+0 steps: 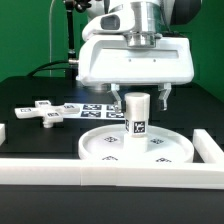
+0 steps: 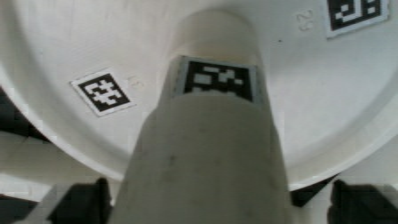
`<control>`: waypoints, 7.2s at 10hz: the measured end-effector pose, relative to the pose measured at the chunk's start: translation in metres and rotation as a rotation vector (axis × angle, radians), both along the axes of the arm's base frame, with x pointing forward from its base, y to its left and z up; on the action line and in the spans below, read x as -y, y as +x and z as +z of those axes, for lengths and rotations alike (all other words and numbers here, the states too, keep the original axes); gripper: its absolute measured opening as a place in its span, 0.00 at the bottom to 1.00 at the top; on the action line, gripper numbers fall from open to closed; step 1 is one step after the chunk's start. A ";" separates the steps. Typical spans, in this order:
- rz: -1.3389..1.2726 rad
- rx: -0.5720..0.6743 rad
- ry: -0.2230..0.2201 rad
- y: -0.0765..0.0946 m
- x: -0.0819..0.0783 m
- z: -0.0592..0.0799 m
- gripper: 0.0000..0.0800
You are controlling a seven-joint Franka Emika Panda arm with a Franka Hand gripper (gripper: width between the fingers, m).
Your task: Assemble round table
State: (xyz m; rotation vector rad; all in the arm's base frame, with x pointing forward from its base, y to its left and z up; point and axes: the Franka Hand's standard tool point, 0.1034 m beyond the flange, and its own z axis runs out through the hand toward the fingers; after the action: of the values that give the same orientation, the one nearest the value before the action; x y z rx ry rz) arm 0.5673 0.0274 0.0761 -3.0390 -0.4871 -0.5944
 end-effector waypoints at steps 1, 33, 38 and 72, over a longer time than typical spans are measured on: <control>-0.001 -0.007 0.001 0.000 0.001 0.002 0.78; -0.611 -0.383 0.160 -0.004 -0.006 0.004 0.51; -1.029 -0.393 0.256 -0.006 -0.008 0.004 0.51; -0.197 -0.355 0.113 0.001 -0.016 0.006 0.81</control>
Offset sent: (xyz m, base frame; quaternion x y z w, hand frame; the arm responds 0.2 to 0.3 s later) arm -0.0035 -0.0135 0.0163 0.0001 -0.0230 -0.0109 0.9997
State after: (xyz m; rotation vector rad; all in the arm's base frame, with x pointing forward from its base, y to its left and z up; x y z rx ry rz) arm 0.5683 0.0430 0.0823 -3.0041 -0.1383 -0.0720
